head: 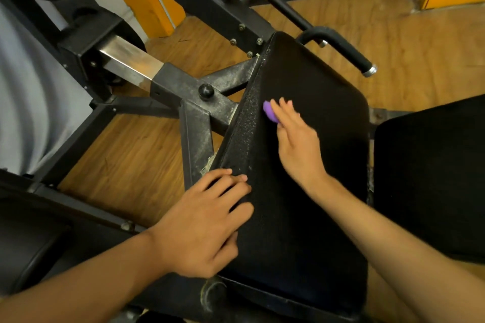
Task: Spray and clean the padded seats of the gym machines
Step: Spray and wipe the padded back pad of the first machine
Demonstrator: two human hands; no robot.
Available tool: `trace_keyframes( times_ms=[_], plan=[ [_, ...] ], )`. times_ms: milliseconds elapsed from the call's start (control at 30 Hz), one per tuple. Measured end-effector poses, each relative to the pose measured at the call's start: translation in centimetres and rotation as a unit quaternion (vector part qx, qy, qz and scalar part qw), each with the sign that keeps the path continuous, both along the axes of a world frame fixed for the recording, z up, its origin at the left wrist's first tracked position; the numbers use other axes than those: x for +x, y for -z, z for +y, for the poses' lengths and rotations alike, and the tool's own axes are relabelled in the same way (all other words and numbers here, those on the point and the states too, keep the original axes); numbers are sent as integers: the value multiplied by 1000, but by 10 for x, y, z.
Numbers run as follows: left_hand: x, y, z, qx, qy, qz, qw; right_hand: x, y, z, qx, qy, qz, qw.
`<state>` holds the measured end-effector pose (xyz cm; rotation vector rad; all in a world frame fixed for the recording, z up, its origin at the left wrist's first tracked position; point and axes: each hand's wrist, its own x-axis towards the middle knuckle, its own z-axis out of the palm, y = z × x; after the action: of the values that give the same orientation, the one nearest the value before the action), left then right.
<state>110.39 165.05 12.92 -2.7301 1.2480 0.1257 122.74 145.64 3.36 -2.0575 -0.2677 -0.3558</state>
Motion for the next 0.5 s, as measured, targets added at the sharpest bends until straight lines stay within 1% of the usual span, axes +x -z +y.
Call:
trace_keyframes(
  times_ms=[100, 167, 233, 367, 500],
  plan=[
    [-2, 0, -2, 12, -1, -5, 1000, -53, 8, 2, -13, -38, -21, 999],
    [-2, 0, -2, 5, -1, -3, 1000, -48, 8, 1, 16, -39, -12, 999],
    [-1, 0, -1, -15, -2, 6, 1000, -19, 4, 1, 34, -19, 0, 999],
    [2, 2, 2, -50, -8, 29, 998, 68, -11, -1, 20, 34, 8, 999],
    [3, 3, 4, -67, -17, 49, 996, 151, -37, -4, 8, 103, 48, 993]
  ],
)
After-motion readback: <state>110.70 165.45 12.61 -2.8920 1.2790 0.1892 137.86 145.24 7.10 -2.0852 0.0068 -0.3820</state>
